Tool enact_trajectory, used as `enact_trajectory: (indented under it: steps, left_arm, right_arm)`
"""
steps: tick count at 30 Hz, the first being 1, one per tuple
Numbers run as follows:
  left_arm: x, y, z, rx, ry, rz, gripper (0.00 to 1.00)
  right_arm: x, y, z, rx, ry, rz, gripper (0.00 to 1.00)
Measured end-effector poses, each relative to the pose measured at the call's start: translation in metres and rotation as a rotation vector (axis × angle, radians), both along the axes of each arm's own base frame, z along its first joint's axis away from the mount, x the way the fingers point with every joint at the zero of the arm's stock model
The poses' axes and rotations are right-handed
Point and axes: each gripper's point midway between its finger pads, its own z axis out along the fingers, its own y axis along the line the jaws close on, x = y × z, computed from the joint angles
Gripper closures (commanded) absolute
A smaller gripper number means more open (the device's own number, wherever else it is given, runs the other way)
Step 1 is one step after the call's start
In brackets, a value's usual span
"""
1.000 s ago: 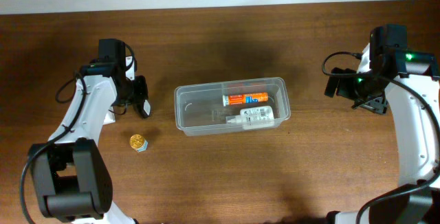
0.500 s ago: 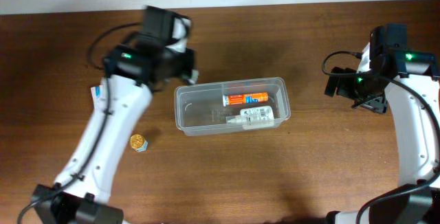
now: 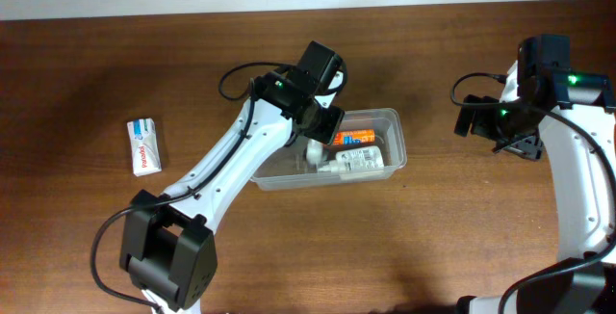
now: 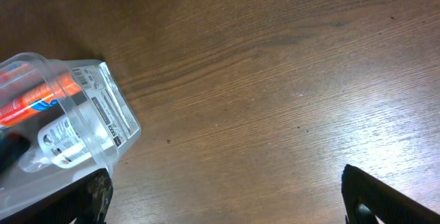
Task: Pack container
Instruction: 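Grasp the dark brown bottle with the left gripper, drop into container, then grasp the gold-capped jar with the left gripper, place in container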
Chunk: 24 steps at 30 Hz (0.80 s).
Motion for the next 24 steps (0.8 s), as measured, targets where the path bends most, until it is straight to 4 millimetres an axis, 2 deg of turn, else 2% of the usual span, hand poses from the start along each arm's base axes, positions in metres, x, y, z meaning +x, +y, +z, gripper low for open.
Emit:
enact_trajectory:
  steps: [2, 4, 7, 8, 11, 13, 15, 16, 19, 22, 24]
  left_arm:
    - [-0.001, 0.003, 0.003, 0.01, 0.005, -0.001, 0.32]
    - [-0.003, 0.015, 0.01, 0.036, 0.013, 0.019, 0.31]
    - [0.003, 0.059, 0.042, 0.056, -0.014, 0.111, 0.28]
    - [0.006, 0.088, 0.063, 0.054, -0.042, 0.177, 0.25]
    - [0.001, 0.155, 0.101, 0.038, -0.074, 0.352, 0.21]
    - [-0.011, 0.203, 0.12, 0.035, -0.075, 0.482, 0.21]
    - [-0.024, 0.237, 0.127, 0.035, -0.055, 0.577, 0.21]
    - [-0.033, 0.251, 0.127, 0.028, -0.023, 0.62, 0.21]
    - [-0.047, 0.27, 0.114, 0.011, 0.069, 0.69, 0.21]
    - [-0.057, 0.273, 0.082, 0.018, 0.177, 0.706, 0.21]
    - [-0.067, 0.269, 0.052, 0.026, 0.269, 0.699, 0.21]
  right_arm:
    - [0.0, 0.0, 0.0, -0.002, 0.001, 0.012, 0.02]
    - [-0.001, 0.0, 0.0, -0.003, 0.002, 0.017, 0.02]
    - [-0.001, 0.0, 0.0, -0.004, 0.004, 0.019, 0.02]
    - [-0.001, 0.0, 0.0, -0.004, 0.004, 0.02, 0.02]
    - [-0.001, 0.0, 0.0, -0.004, 0.004, 0.021, 0.02]
    - [-0.001, 0.0, 0.0, -0.004, 0.004, 0.021, 0.02]
    - [-0.001, 0.0, 0.0, -0.004, 0.004, 0.022, 0.02]
    - [-0.001, 0.0, 0.0, -0.004, 0.004, 0.021, 0.02]
    - [-0.001, 0.0, 0.0, -0.004, 0.004, 0.021, 0.02]
    - [-0.001, 0.0, 0.0, -0.004, 0.003, 0.021, 0.02]
    - [-0.001, 0.0, 0.0, -0.004, 0.003, 0.021, 0.02]
